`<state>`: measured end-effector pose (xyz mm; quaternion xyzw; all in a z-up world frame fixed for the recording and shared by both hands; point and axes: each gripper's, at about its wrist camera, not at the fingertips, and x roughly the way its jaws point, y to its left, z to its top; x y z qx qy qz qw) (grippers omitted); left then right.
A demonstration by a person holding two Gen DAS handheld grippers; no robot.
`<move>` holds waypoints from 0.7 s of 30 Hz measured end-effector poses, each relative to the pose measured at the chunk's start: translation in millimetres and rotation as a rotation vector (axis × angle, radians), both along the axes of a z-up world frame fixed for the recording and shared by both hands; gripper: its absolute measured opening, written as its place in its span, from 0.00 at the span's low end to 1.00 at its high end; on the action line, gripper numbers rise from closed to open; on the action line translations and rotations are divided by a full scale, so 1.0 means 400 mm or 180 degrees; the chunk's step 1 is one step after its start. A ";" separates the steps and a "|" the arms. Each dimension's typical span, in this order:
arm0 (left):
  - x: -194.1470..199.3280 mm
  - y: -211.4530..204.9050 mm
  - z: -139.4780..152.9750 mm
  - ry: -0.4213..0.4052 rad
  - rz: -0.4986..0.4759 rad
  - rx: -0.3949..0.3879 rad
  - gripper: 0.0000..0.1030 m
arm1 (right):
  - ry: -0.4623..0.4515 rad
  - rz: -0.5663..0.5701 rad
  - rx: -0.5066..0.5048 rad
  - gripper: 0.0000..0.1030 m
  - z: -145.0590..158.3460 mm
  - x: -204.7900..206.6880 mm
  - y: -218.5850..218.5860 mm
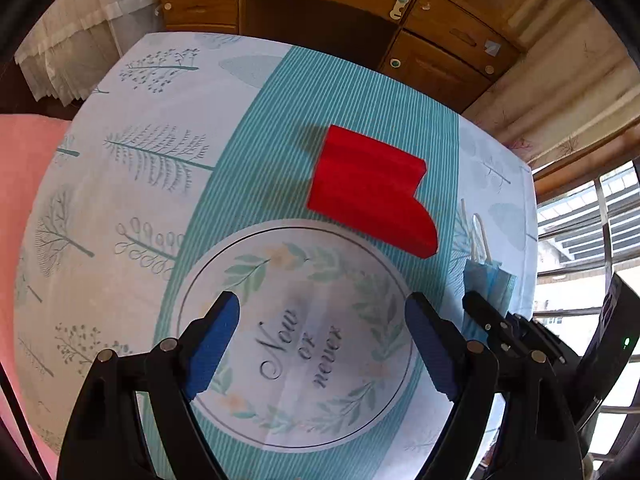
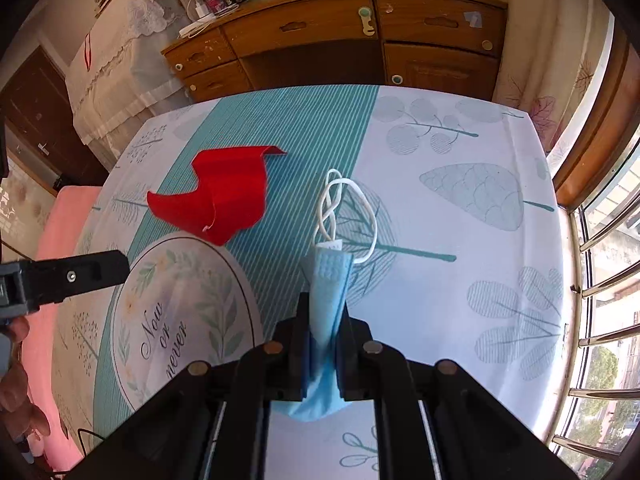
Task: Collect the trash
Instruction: 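Grasp the red cloth with the left tool while the right tool holds the mask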
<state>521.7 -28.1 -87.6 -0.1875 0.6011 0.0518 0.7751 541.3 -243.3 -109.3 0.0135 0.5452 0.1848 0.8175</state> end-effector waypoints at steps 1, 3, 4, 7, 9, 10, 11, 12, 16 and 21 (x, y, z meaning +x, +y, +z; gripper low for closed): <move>0.016 0.000 -0.007 0.0012 0.0070 -0.0095 0.81 | -0.0006 -0.0015 0.0013 0.09 0.000 0.007 -0.003; 0.045 0.000 -0.019 0.0025 0.0241 -0.0262 0.81 | -0.0027 -0.0025 0.0027 0.09 0.003 0.015 -0.006; 0.056 0.001 -0.025 0.0016 0.0324 -0.0342 0.81 | -0.0042 -0.0022 0.0026 0.09 0.004 0.020 -0.006; 0.082 -0.006 -0.048 0.0021 0.0512 -0.0437 0.81 | -0.0072 -0.0016 0.0034 0.09 0.007 0.032 -0.006; 0.096 -0.012 -0.067 0.0045 0.0617 -0.0472 0.81 | -0.0094 -0.0003 0.0032 0.09 0.010 0.038 -0.009; 0.102 -0.010 -0.076 0.0061 0.0671 -0.0499 0.81 | -0.0104 0.0003 0.0033 0.09 0.010 0.040 -0.008; 0.108 -0.011 -0.085 0.0071 0.0735 -0.0520 0.81 | -0.0110 0.0008 0.0035 0.09 0.009 0.041 -0.007; 0.112 -0.012 -0.093 0.0082 0.0799 -0.0541 0.81 | -0.0109 0.0013 0.0039 0.09 0.008 0.042 -0.005; 0.121 -0.014 -0.121 0.0093 0.0986 -0.0606 0.74 | -0.0103 0.0012 0.0060 0.09 0.005 0.036 -0.005; 0.139 -0.011 -0.152 0.0200 0.1056 -0.0641 0.38 | -0.0062 -0.0006 0.0054 0.09 -0.004 0.014 -0.012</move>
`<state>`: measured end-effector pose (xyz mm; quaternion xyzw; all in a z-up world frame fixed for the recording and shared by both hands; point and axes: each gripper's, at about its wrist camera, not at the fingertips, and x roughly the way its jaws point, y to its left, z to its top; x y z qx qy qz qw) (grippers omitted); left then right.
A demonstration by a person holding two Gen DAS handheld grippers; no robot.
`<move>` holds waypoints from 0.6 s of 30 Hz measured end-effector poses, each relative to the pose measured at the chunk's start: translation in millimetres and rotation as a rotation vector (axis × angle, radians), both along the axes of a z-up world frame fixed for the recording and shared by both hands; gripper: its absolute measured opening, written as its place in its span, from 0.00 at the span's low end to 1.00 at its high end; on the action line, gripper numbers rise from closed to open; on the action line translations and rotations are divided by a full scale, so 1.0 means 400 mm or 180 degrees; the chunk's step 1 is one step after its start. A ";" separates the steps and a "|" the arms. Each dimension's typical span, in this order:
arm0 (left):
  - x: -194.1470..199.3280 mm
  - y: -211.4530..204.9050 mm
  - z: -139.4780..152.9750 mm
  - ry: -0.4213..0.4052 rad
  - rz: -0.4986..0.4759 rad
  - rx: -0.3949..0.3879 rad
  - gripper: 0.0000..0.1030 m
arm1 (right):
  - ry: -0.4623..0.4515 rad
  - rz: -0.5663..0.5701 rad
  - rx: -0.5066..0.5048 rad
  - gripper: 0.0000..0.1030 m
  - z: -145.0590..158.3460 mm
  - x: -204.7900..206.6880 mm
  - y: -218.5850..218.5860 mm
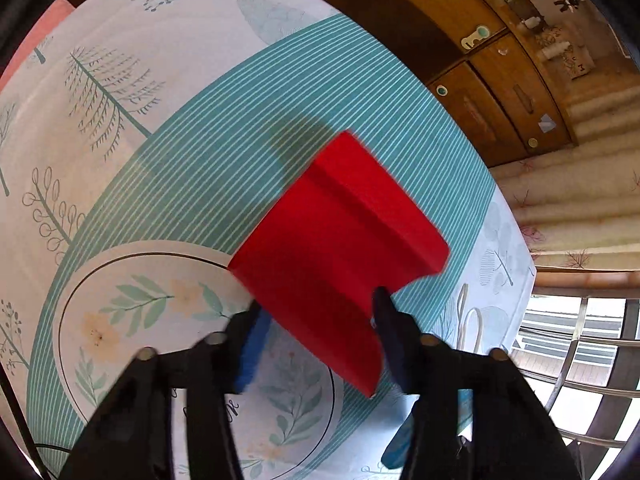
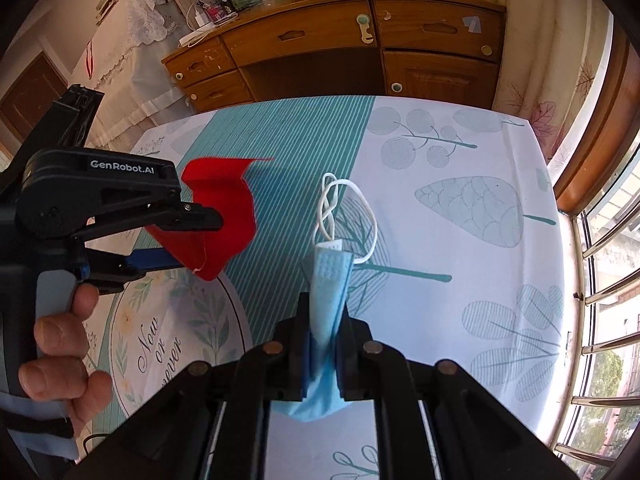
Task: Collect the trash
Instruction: 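Grasp the red cloth with the left tool while the right tool holds the mask, then carry the red cloth and blue mask over the bin with both tools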
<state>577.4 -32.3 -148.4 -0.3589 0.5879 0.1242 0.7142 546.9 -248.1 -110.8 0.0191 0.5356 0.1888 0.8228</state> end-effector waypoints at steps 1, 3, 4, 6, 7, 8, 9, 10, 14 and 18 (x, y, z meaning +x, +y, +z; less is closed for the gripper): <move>-0.002 0.001 0.001 -0.0035 0.0012 0.0019 0.33 | 0.0007 -0.0003 -0.0006 0.09 -0.001 -0.006 -0.001; -0.002 0.000 0.004 -0.0089 -0.0094 0.0041 0.14 | 0.0015 -0.0016 -0.0022 0.09 -0.003 -0.020 -0.002; -0.004 -0.002 0.009 -0.0132 -0.0146 0.0076 0.13 | 0.0022 -0.0026 -0.0022 0.09 -0.003 -0.028 -0.003; -0.022 0.002 0.031 -0.0224 -0.0230 0.0187 0.11 | 0.0037 -0.0047 -0.0015 0.09 -0.001 -0.042 -0.005; -0.032 0.004 0.042 -0.0261 -0.0278 0.0230 0.11 | 0.0046 -0.0056 -0.0007 0.09 0.001 -0.051 -0.004; -0.040 0.005 0.051 -0.0282 -0.0325 0.0265 0.11 | 0.0051 -0.0061 0.0001 0.09 0.004 -0.062 -0.002; -0.053 0.005 0.061 -0.0301 -0.0372 0.0297 0.11 | 0.0052 -0.0065 0.0006 0.09 0.007 -0.074 0.001; -0.068 0.007 0.072 -0.0320 -0.0423 0.0331 0.11 | 0.0052 -0.0066 0.0014 0.09 0.011 -0.088 0.004; -0.153 0.024 0.128 -0.0428 -0.0612 0.0504 0.11 | 0.0062 -0.0053 0.0039 0.09 0.028 -0.156 0.027; -0.265 0.036 0.181 -0.0510 -0.0849 0.0649 0.11 | 0.0084 -0.0031 0.0049 0.09 0.050 -0.246 0.063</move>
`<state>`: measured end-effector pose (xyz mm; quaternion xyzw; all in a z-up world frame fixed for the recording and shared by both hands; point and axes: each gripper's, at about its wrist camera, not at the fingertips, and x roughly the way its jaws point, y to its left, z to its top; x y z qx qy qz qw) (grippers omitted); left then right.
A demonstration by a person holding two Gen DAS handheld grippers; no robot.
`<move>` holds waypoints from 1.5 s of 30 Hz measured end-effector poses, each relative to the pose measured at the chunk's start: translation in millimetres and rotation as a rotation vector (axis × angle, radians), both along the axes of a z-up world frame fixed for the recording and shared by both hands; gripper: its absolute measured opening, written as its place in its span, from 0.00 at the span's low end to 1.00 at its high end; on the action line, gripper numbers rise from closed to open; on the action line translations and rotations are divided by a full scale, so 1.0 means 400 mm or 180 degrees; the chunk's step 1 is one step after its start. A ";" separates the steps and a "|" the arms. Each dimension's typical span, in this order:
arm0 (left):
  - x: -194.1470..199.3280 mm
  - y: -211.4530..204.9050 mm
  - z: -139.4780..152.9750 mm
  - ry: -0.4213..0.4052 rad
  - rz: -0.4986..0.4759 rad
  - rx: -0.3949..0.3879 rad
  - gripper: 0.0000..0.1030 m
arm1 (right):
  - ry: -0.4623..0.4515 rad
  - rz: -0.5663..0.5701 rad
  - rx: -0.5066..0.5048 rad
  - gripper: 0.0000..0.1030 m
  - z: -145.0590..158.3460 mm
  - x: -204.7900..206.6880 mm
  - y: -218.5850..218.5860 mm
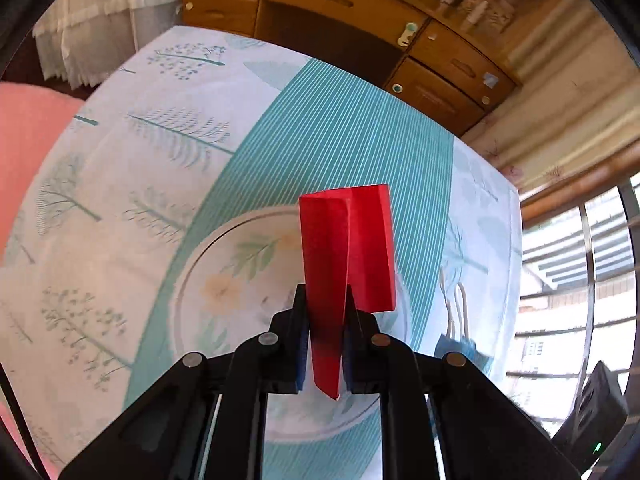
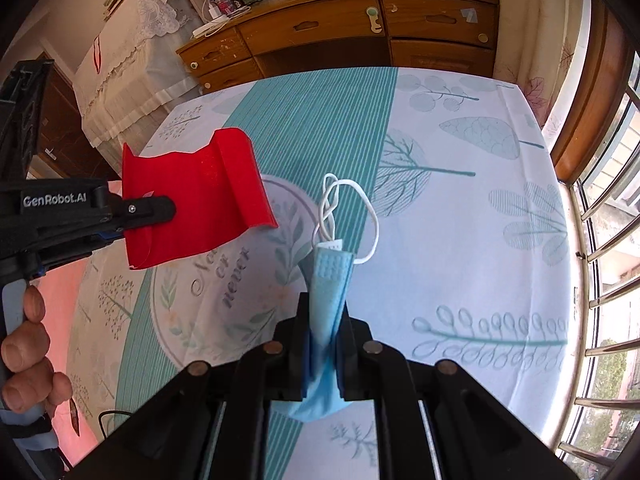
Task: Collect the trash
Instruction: 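Carry the red cloth and blue mask over the bin with both tools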
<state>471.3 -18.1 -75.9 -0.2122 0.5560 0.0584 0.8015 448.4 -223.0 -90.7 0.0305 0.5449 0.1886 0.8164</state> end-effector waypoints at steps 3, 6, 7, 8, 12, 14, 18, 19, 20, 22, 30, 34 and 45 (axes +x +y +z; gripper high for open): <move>-0.103 0.018 0.035 -0.0050 -0.0163 0.0054 0.11 | -0.0008 0.0005 -0.0006 0.09 0.024 -0.084 0.033; -0.206 0.032 0.059 -0.0077 -0.0314 0.0080 0.11 | -0.0004 -0.0029 0.0015 0.09 0.049 -0.174 0.065; -0.241 0.039 0.068 -0.0093 -0.0368 0.0097 0.11 | 0.0001 -0.0046 0.0031 0.09 0.057 -0.206 0.076; -0.276 0.048 0.077 -0.0113 -0.0420 0.0110 0.11 | -0.0001 -0.0064 0.0038 0.09 0.065 -0.238 0.087; -0.427 0.090 0.109 -0.0193 -0.0612 0.0151 0.11 | -0.0043 -0.0165 0.0033 0.09 0.097 -0.374 0.135; -0.506 0.111 0.122 -0.0243 -0.0709 0.0173 0.11 | -0.0081 -0.0242 0.0041 0.09 0.114 -0.450 0.159; -0.666 0.159 0.147 -0.0342 -0.0908 0.0192 0.11 | -0.0152 -0.0407 0.0086 0.09 0.141 -0.613 0.212; -0.705 0.169 0.154 -0.0371 -0.0963 0.0197 0.11 | -0.0171 -0.0446 0.0101 0.09 0.147 -0.654 0.226; -0.742 0.179 0.160 -0.0405 -0.1012 0.0206 0.11 | -0.0186 -0.0485 0.0119 0.09 0.152 -0.696 0.242; -0.814 0.198 0.176 -0.0471 -0.1112 0.0240 0.11 | -0.0196 -0.0554 0.0145 0.09 0.160 -0.772 0.268; -1.042 0.231 0.227 -0.0566 -0.1481 0.0321 0.11 | -0.0048 -0.0589 0.0075 0.09 0.178 -1.005 0.330; -1.123 0.220 0.221 -0.0522 -0.1569 0.0320 0.11 | 0.0059 -0.0571 -0.0011 0.09 0.166 -1.087 0.327; -1.230 0.139 0.055 -0.0021 -0.1638 0.0368 0.11 | 0.0421 -0.0736 0.0043 0.09 0.058 -1.196 0.241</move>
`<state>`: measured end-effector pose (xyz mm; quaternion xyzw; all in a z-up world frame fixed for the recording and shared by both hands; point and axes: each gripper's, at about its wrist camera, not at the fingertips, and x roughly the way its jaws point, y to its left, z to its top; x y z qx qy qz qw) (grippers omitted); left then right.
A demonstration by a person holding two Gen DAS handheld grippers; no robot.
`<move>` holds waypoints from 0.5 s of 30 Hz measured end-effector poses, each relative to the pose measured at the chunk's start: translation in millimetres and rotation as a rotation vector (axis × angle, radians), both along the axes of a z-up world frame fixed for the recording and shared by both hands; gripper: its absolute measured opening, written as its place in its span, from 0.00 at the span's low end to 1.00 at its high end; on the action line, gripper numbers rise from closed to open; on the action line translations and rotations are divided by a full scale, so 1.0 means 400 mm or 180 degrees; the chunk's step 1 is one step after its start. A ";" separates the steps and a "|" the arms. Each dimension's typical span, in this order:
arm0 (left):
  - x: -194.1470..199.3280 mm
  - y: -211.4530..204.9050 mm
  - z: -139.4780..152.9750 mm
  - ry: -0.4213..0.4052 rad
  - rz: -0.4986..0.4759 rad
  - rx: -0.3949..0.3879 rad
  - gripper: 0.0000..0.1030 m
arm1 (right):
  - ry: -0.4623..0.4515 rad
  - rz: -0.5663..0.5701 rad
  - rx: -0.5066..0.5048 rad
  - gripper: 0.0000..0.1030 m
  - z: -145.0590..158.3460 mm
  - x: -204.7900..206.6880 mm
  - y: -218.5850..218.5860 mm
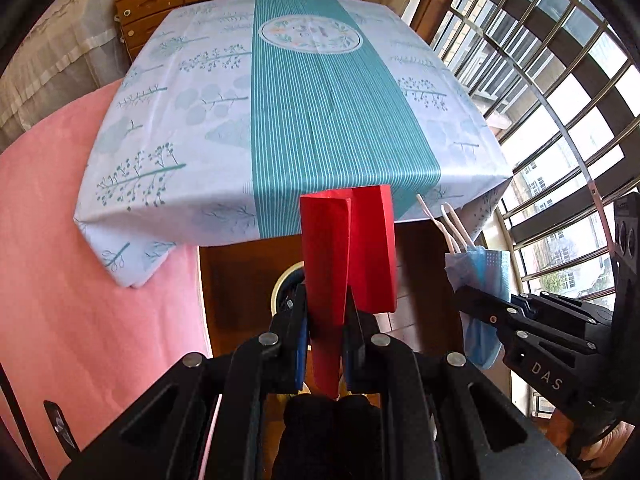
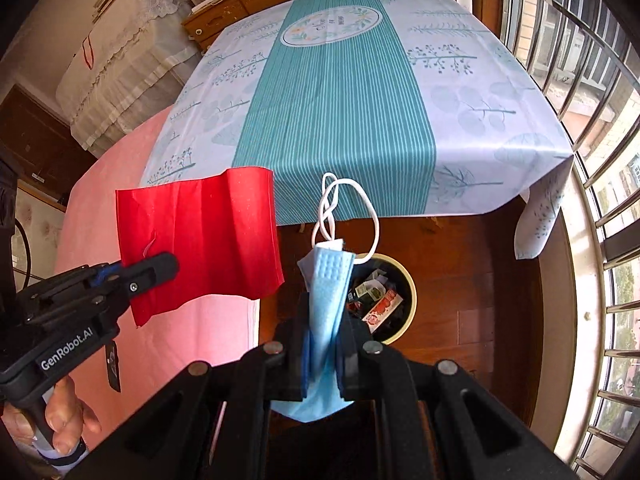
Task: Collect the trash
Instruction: 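Carry the red cloth and blue mask over the bin with both tools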
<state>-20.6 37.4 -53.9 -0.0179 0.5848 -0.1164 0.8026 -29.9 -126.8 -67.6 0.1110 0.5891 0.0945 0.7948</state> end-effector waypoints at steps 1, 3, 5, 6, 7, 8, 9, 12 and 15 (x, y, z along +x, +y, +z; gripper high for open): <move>-0.002 -0.012 -0.020 0.0037 0.0014 0.0022 0.11 | 0.0036 -0.0008 0.0025 0.09 -0.016 -0.004 -0.010; -0.001 -0.034 -0.060 0.0107 0.0052 0.0061 0.11 | 0.0090 -0.0008 0.0080 0.09 -0.052 -0.006 -0.033; 0.000 -0.054 -0.102 0.0164 0.0119 0.0109 0.11 | 0.0108 -0.0001 0.0148 0.09 -0.091 -0.009 -0.052; 0.002 -0.065 -0.126 0.0190 0.0154 0.0126 0.11 | 0.0119 0.0009 0.0167 0.09 -0.115 -0.009 -0.062; 0.003 -0.076 -0.149 0.0214 0.0190 0.0133 0.11 | 0.0145 0.0024 0.0183 0.09 -0.143 -0.006 -0.071; 0.007 -0.085 -0.177 0.0240 0.0233 0.0139 0.11 | 0.0185 0.0039 0.0197 0.09 -0.172 -0.002 -0.078; 0.011 -0.094 -0.209 0.0273 0.0276 0.0144 0.11 | 0.0236 0.0057 0.0209 0.09 -0.206 0.004 -0.085; 0.026 -0.117 -0.307 0.0362 0.0387 0.0178 0.11 | 0.0379 0.0080 0.0209 0.09 -0.308 0.026 -0.099; 0.042 -0.127 -0.411 0.0444 0.0465 0.0206 0.11 | 0.0460 0.0042 0.0247 0.09 -0.399 0.049 -0.106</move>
